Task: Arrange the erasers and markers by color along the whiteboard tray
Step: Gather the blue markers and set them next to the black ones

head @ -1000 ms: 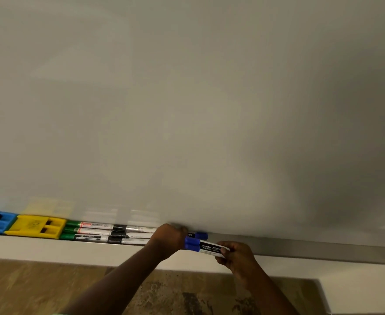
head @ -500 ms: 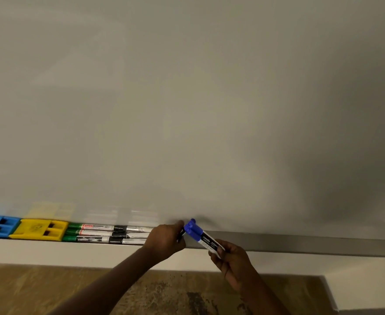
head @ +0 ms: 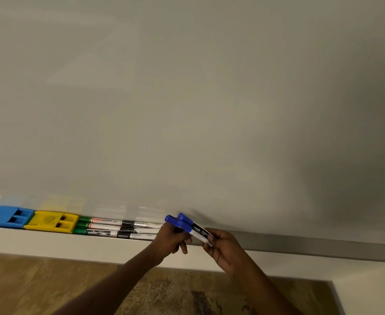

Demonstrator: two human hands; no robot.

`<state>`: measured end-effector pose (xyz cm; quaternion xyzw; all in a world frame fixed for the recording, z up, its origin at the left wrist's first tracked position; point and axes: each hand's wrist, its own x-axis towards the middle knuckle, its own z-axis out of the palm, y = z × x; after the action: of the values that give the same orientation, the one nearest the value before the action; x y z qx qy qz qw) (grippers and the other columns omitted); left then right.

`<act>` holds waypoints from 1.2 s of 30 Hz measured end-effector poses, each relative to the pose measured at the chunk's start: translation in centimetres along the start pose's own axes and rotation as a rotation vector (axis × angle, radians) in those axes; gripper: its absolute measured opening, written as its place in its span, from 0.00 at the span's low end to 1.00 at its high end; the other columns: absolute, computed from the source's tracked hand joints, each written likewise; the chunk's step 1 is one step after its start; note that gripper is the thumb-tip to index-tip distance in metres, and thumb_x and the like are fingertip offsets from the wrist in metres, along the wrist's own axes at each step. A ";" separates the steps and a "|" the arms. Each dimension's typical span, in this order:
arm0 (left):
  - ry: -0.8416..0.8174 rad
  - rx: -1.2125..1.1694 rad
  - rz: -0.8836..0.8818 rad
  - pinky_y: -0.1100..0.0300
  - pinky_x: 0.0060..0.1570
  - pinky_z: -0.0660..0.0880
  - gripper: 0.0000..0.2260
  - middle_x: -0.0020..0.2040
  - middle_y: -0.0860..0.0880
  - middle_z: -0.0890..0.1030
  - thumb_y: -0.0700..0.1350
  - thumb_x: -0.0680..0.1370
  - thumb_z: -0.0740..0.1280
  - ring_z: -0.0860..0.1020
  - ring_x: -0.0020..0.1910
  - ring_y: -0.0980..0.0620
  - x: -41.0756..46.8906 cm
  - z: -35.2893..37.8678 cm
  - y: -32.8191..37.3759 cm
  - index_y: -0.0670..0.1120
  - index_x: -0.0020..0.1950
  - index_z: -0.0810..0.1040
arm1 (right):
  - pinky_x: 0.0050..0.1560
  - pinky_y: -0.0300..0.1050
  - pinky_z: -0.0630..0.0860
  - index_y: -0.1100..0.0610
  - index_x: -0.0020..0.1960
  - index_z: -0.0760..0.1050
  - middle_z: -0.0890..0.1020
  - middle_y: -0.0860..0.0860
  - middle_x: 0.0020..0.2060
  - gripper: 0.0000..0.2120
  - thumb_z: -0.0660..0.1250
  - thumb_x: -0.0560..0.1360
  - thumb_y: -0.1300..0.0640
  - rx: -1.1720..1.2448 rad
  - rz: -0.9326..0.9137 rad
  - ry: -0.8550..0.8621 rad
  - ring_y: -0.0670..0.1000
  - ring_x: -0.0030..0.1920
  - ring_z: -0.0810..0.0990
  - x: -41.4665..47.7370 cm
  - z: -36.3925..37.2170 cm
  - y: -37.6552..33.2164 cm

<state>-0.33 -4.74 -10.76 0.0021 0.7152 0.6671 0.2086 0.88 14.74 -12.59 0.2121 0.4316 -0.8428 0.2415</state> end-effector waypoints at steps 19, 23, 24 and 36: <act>0.391 0.490 -0.011 0.65 0.30 0.74 0.09 0.37 0.49 0.80 0.35 0.78 0.61 0.80 0.31 0.51 -0.2 -3.2 -2.6 0.45 0.55 0.74 | 0.48 0.52 0.83 0.65 0.45 0.81 0.82 0.64 0.49 0.11 0.63 0.75 0.76 -0.344 -0.020 0.184 0.63 0.50 0.83 3.6 -1.1 -0.5; 0.399 0.878 0.243 0.54 0.38 0.77 0.11 0.46 0.46 0.82 0.41 0.78 0.63 0.80 0.41 0.47 -0.6 -3.6 -3.6 0.44 0.61 0.76 | 0.42 0.46 0.84 0.63 0.43 0.81 0.82 0.63 0.48 0.11 0.65 0.74 0.75 -0.435 -0.042 0.261 0.61 0.48 0.83 3.9 -1.0 -0.6; 0.350 0.949 0.306 0.54 0.38 0.77 0.12 0.47 0.45 0.82 0.42 0.78 0.64 0.80 0.42 0.45 -0.5 -3.6 -3.7 0.44 0.60 0.77 | 0.39 0.45 0.84 0.63 0.44 0.81 0.82 0.63 0.48 0.10 0.65 0.74 0.75 -0.452 -0.047 0.276 0.61 0.48 0.83 4.0 -0.9 -0.6; 0.110 1.444 0.767 0.61 0.37 0.76 0.10 0.40 0.48 0.83 0.45 0.67 0.76 0.80 0.37 0.48 1.5 -4.5 -4.8 0.44 0.46 0.83 | 0.50 0.46 0.82 0.63 0.55 0.82 0.83 0.60 0.52 0.11 0.69 0.73 0.69 -1.019 -0.320 0.357 0.55 0.48 0.82 4.7 0.7 1.7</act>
<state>-1.72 -9.18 -15.65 0.3478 0.9272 0.0663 -0.1221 -1.92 12.23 -15.95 0.1398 0.8450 -0.5052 0.1056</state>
